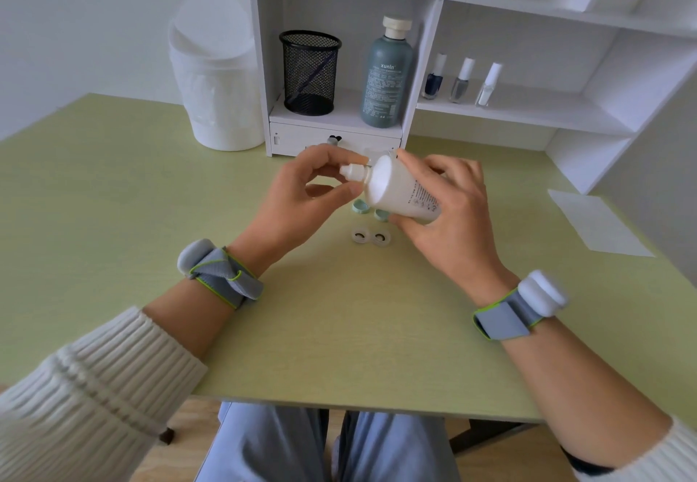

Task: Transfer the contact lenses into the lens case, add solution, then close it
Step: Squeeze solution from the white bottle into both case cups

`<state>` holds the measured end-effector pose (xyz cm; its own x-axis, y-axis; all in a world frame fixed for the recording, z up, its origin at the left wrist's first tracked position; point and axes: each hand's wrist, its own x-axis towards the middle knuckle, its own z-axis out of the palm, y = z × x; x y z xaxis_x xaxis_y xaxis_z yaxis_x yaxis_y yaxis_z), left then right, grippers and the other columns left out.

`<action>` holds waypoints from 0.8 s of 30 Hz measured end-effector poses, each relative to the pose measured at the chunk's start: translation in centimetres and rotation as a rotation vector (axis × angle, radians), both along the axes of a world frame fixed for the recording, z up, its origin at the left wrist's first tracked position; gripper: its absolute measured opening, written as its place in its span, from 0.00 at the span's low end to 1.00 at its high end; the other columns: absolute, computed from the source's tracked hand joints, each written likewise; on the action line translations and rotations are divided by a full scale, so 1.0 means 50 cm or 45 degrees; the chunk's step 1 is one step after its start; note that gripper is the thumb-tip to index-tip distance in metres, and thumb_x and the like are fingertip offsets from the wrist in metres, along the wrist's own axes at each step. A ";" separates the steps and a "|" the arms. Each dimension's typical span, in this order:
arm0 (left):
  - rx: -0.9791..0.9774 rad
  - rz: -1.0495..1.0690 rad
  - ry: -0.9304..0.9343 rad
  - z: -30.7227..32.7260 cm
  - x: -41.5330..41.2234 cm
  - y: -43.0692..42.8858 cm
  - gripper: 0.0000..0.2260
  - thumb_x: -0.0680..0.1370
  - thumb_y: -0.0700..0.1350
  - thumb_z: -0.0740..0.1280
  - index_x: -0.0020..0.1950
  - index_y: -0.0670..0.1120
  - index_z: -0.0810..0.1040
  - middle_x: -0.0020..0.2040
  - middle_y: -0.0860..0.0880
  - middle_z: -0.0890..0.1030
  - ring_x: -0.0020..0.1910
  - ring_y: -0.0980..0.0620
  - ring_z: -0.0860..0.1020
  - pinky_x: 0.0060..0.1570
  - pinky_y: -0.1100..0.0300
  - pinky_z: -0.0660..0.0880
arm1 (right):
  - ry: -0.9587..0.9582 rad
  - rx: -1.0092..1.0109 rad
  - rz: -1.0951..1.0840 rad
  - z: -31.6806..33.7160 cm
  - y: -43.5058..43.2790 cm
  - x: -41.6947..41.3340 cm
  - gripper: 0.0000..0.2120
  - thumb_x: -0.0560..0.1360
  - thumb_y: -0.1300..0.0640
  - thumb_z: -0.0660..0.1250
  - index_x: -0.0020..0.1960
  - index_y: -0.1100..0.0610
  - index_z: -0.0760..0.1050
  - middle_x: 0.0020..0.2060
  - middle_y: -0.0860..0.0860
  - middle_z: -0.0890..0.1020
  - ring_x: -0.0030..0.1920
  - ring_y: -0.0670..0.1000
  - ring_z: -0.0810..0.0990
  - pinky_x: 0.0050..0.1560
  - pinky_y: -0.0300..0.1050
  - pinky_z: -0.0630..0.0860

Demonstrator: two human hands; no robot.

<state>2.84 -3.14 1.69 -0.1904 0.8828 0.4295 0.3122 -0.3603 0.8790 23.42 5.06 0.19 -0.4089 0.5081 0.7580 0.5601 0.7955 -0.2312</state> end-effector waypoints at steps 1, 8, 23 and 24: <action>-0.003 -0.004 -0.014 0.001 0.001 0.000 0.10 0.77 0.40 0.73 0.58 0.46 0.81 0.55 0.46 0.83 0.54 0.49 0.81 0.57 0.46 0.80 | 0.013 -0.008 0.004 -0.001 0.000 -0.001 0.36 0.64 0.54 0.82 0.70 0.51 0.77 0.54 0.51 0.78 0.55 0.55 0.72 0.54 0.57 0.75; -0.096 0.028 -0.136 -0.004 -0.002 0.009 0.06 0.78 0.50 0.72 0.51 0.48 0.83 0.45 0.51 0.84 0.48 0.52 0.82 0.51 0.53 0.82 | 0.027 -0.049 0.002 0.000 0.002 -0.001 0.37 0.64 0.51 0.82 0.71 0.49 0.76 0.55 0.50 0.78 0.56 0.54 0.72 0.55 0.57 0.75; -0.047 0.033 0.007 -0.001 0.002 0.000 0.09 0.77 0.46 0.73 0.55 0.46 0.82 0.50 0.46 0.84 0.49 0.52 0.82 0.52 0.45 0.81 | -0.055 0.059 -0.021 0.002 -0.001 0.003 0.35 0.65 0.53 0.81 0.71 0.51 0.76 0.55 0.52 0.78 0.56 0.56 0.73 0.54 0.58 0.74; -0.028 0.032 0.020 0.000 0.004 -0.002 0.09 0.77 0.44 0.73 0.56 0.47 0.82 0.51 0.46 0.84 0.50 0.51 0.82 0.53 0.46 0.81 | -0.052 0.060 -0.024 0.002 -0.001 0.004 0.35 0.65 0.53 0.81 0.71 0.51 0.76 0.55 0.52 0.79 0.56 0.56 0.73 0.54 0.58 0.74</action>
<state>3.03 -3.23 1.70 -0.2057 0.8872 0.4130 0.3347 -0.3328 0.8816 23.62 5.02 0.28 -0.4311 0.4800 0.7641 0.5830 0.7945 -0.1701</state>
